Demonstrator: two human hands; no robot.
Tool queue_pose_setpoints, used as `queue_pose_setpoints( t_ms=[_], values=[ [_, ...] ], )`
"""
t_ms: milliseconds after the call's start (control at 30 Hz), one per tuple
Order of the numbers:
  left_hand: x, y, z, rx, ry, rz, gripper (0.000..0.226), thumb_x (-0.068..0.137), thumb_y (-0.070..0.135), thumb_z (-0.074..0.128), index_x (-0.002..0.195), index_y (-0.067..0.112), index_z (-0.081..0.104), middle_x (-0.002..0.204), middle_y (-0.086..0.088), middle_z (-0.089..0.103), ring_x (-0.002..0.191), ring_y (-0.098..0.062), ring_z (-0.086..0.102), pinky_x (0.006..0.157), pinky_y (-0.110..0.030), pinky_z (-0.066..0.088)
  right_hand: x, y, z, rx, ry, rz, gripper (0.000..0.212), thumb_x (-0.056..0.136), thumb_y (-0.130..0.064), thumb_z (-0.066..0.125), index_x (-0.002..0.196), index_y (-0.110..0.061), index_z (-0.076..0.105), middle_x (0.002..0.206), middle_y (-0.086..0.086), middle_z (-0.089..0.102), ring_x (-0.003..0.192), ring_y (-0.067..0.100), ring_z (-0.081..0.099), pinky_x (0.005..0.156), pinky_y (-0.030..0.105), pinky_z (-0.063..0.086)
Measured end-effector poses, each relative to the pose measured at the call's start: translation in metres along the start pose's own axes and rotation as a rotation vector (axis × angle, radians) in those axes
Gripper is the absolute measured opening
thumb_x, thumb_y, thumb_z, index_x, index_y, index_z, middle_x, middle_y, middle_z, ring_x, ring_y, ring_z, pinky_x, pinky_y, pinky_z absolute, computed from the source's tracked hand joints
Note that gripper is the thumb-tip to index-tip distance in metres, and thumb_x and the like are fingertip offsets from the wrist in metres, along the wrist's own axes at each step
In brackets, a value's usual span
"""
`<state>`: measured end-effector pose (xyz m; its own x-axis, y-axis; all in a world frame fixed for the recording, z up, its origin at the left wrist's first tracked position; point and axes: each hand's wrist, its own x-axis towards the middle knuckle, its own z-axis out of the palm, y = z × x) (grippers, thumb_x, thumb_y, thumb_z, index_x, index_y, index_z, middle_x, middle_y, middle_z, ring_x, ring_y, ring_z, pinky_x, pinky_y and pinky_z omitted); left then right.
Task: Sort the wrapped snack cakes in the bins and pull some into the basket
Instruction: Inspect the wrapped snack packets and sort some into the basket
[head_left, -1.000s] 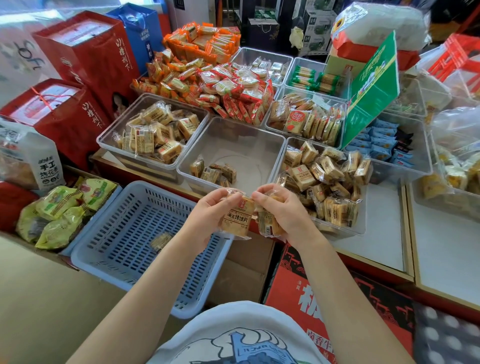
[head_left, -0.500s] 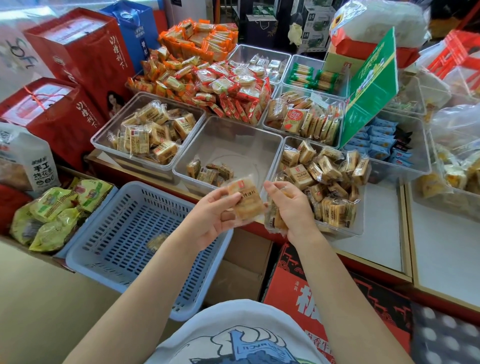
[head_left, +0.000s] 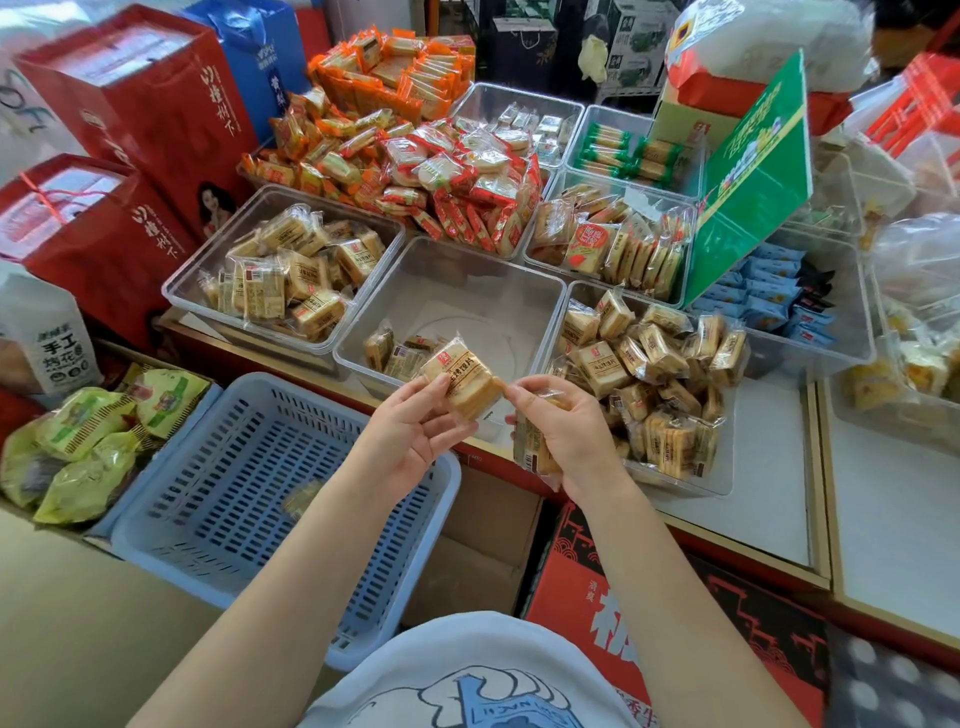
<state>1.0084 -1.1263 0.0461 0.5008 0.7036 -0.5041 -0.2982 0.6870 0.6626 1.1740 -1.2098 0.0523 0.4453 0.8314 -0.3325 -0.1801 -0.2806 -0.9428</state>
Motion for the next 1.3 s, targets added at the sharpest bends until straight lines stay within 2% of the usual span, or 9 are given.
queue_pose_setpoints(
  t_ms=[233,433,567,667,733,800,900,1067,1300],
  values=[
    [0.024,0.0,-0.003,0.058,0.083,0.107,0.038,0.096,0.016,0.064,0.132,0.007,0.058,0.115,-0.016,0.075,0.098,-0.026,0.076,0.071,-0.033,0.064,0.021,0.008,0.004,-0.023,0.056,0.033,0.006,0.091,-0.023,0.077,0.087,-0.018,0.075,0.083,0.002,0.073,0.08,0.017,0.072,0.073,0.035,0.06],
    [0.059,0.013,-0.027,0.165,0.143,0.105,0.043,0.096,0.01,0.067,0.137,0.012,0.055,0.123,-0.017,0.071,0.105,-0.032,0.074,0.078,-0.042,0.065,0.052,0.009,0.006,0.088,0.043,0.187,0.014,0.095,-0.022,0.072,0.109,-0.02,0.072,0.113,0.012,0.07,0.085,0.025,0.073,0.084,0.049,0.06],
    [0.092,0.032,-0.047,0.382,0.146,0.089,0.045,0.095,0.011,0.07,0.139,0.014,0.056,0.125,-0.017,0.07,0.105,-0.029,0.074,0.085,-0.047,0.063,0.091,0.005,0.021,0.15,0.051,0.265,0.02,0.102,-0.032,0.061,0.115,-0.017,0.062,0.107,0.017,0.068,0.083,0.033,0.074,0.088,0.062,0.057],
    [0.121,0.042,-0.058,0.723,0.263,0.179,0.052,0.095,0.02,0.073,0.142,0.027,0.052,0.121,-0.007,0.068,0.106,-0.022,0.071,0.092,-0.046,0.061,0.122,0.011,0.044,0.141,0.079,0.313,0.048,0.085,-0.052,0.074,0.112,-0.016,0.056,0.109,0.015,0.069,0.098,0.037,0.072,0.093,0.061,0.056],
    [0.142,0.048,-0.068,0.833,0.318,0.224,0.055,0.095,0.023,0.072,0.144,0.032,0.048,0.119,-0.006,0.067,0.105,-0.02,0.069,0.093,-0.046,0.06,0.146,0.021,0.056,0.098,0.065,0.364,0.074,0.07,-0.053,0.082,0.125,-0.014,0.051,0.119,0.012,0.064,0.103,0.027,0.068,0.091,0.048,0.057],
    [0.158,0.049,-0.08,0.937,0.35,0.27,0.055,0.095,0.025,0.072,0.144,0.035,0.048,0.11,-0.002,0.068,0.1,-0.017,0.067,0.091,-0.045,0.06,0.163,0.029,0.067,0.046,0.036,0.373,0.059,0.084,-0.032,0.079,0.128,-0.013,0.045,0.114,0.01,0.06,0.095,0.019,0.06,0.084,0.036,0.053],
    [0.17,0.042,-0.094,1.218,0.355,0.325,0.053,0.096,0.032,0.07,0.145,0.036,0.05,0.106,0.006,0.067,0.097,-0.016,0.065,0.09,-0.04,0.056,0.182,0.045,0.078,-0.034,0.007,0.378,0.043,0.092,-0.011,0.071,0.131,-0.011,0.051,0.118,0.01,0.064,0.107,0.024,0.064,0.098,0.042,0.055],
    [0.179,0.024,-0.114,1.538,0.282,0.473,0.04,0.098,0.034,0.065,0.136,0.02,0.064,0.102,0.0,0.075,0.095,-0.024,0.07,0.087,-0.042,0.054,0.191,0.071,0.09,-0.041,-0.057,0.422,0.041,0.096,-0.01,0.068,0.134,-0.014,0.056,0.123,0.008,0.066,0.108,0.023,0.068,0.096,0.042,0.057],
    [0.171,0.006,-0.098,1.446,0.276,0.556,0.041,0.102,0.036,0.048,0.124,0.007,0.068,0.121,-0.011,0.065,0.115,-0.027,0.055,0.1,-0.039,0.043,0.18,0.06,0.069,-0.048,-0.059,0.355,0.018,0.099,-0.011,0.063,0.118,-0.013,0.064,0.117,0.01,0.069,0.108,0.025,0.07,0.093,0.038,0.059]
  ],
)
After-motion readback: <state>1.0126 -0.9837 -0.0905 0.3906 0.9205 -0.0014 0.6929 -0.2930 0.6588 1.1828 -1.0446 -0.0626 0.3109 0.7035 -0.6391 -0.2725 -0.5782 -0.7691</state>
